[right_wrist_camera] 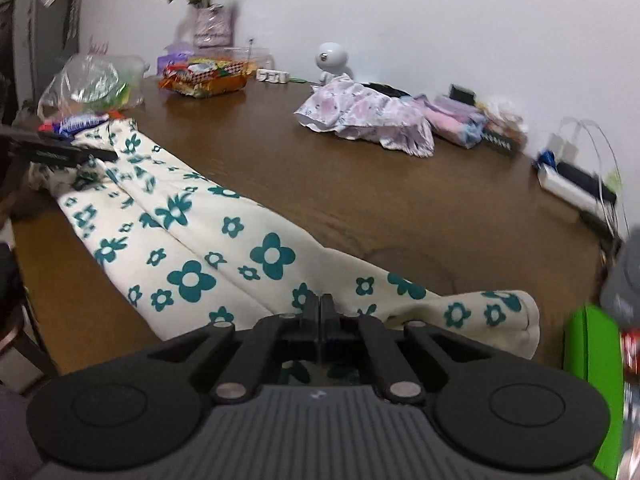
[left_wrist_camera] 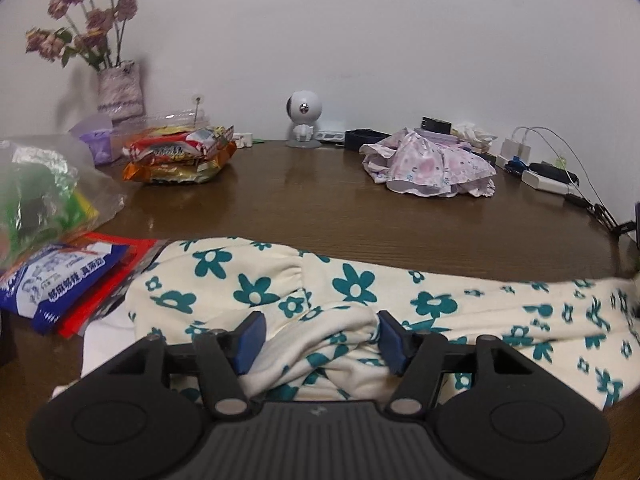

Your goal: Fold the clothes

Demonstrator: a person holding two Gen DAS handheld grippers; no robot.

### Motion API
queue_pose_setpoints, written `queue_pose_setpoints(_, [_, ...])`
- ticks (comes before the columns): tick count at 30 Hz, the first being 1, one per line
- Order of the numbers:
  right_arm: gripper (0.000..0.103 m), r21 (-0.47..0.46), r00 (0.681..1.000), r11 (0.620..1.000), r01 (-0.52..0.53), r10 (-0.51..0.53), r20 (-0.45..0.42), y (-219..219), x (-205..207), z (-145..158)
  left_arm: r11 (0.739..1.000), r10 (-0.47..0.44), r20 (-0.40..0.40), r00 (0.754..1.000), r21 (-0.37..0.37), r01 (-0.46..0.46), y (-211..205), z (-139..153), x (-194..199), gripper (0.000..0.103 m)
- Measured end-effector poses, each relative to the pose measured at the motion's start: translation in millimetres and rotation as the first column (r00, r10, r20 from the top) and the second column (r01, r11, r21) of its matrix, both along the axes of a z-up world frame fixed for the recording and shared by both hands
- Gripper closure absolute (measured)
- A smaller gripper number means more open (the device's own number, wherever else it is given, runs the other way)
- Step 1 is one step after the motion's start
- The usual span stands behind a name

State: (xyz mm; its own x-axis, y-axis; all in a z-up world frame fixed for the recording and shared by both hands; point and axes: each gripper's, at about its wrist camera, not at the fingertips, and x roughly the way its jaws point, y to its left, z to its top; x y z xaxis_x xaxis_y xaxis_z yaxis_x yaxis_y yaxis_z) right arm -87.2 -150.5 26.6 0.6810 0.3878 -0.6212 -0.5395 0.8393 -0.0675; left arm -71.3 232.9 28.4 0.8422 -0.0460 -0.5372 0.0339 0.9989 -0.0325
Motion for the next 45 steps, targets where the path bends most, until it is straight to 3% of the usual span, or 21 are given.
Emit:
queue_pose_setpoints(3, [0.09,0.073,0.999,0.997,0.005,-0.007,0.032,-14,-6,18,1.0,-0.001,0.007,1.0,-0.001,0.001,-1,11,-5,0.046])
queue_pose_setpoints(5, [0.084,0.144,0.995,0.987,0.068,-0.077,0.056,-33,-6,30,1.0,-0.003,0.053,0.999,-0.018,0.004,-2,25,-13,0.046])
queue_pose_setpoints(8, [0.087,0.138,0.984,0.974,0.177,-0.179,0.0,-41,9,17,0.999,-0.022,0.072,0.997,-0.03,0.024,-16,31,-12,0.047])
queue_pose_setpoints(10, [0.089,0.095,0.975,0.971,0.221,-0.221,-0.01,-39,7,0,0.999,-0.048,0.037,0.998,0.027,0.047,-32,24,-5,0.046])
queue_pose_setpoints(13, [0.088,0.081,0.959,0.956,0.282,-0.283,0.004,-40,-2,-8,0.996,-0.006,-0.011,1.0,0.091,0.007,-38,8,1,0.047])
queue_pose_setpoints(15, [0.087,0.13,0.958,0.951,0.281,-0.286,0.022,-46,-13,3,0.998,0.012,-0.017,1.0,0.056,-0.011,-35,4,0,0.047])
queue_pose_setpoints(17, [0.087,0.179,0.976,0.962,0.204,-0.213,0.034,-47,-26,13,0.998,0.014,-0.014,1.0,0.067,-0.013,-36,3,0,0.047])
queue_pose_setpoints(21, [0.089,0.149,0.996,0.985,0.085,-0.083,-0.018,-31,-33,2,0.998,0.021,-0.001,1.0,0.056,-0.021,-35,0,-2,0.047])
queue_pose_setpoints(26, [0.097,0.062,0.986,0.984,0.168,-0.167,-0.013,-22,-10,-9,0.998,0.037,-0.003,0.999,0.044,-0.037,-40,1,-4,0.047])
queue_pose_setpoints(28, [0.097,-0.001,0.976,0.976,0.216,-0.216,0.021,-17,18,-10,1.0,0.003,-0.035,0.999,-0.007,-0.003,-42,7,-4,0.046])
queue_pose_setpoints(30, [0.097,-0.05,0.956,0.956,0.29,-0.286,0.062,-14,46,-10,0.991,-0.076,-0.064,0.995,-0.117,0.068,-37,20,-8,0.044])
queue_pose_setpoints(32, [0.096,-0.031,0.938,0.938,0.344,-0.343,0.048,-15,63,0,0.969,-0.138,-0.046,0.989,-0.214,0.125,-29,37,-17,0.043])
queue_pose_setpoints(33, [0.093,-0.014,0.941,0.941,0.337,-0.337,0.02,-14,63,2,0.963,-0.16,-0.03,0.987,-0.224,0.149,-26,45,-23,0.04])
queue_pose_setpoints(36, [0.091,0.035,0.951,0.952,0.303,-0.3,-0.073,-9,61,7,0.976,-0.211,-0.03,0.977,-0.068,0.209,-27,50,-27,0.033])
queue_pose_setpoints(38, [0.091,0.035,0.948,0.951,0.306,-0.301,-0.105,-3,65,3,0.968,-0.248,-0.097,0.964,0.01,0.25,-31,39,-19,0.036])
queue_pose_setpoints(39, [0.092,0.012,0.942,0.946,0.323,-0.32,-0.103,1,71,-5,0.963,-0.261,-0.141,0.955,0.027,0.268,-35,32,-14,0.043])
queue_pose_setpoints(41, [0.092,0.017,0.933,0.934,0.356,-0.354,-0.072,2,88,-8,0.951,-0.289,-0.209,0.934,0.047,0.305,-45,20,-7,0.045])
queue_pose_setpoints(45, [0.093,-0.029,0.904,0.906,0.423,-0.424,-0.057,0,155,-9,0.925,-0.372,-0.214,0.903,-0.007,0.379,-72,19,-11,0.044])
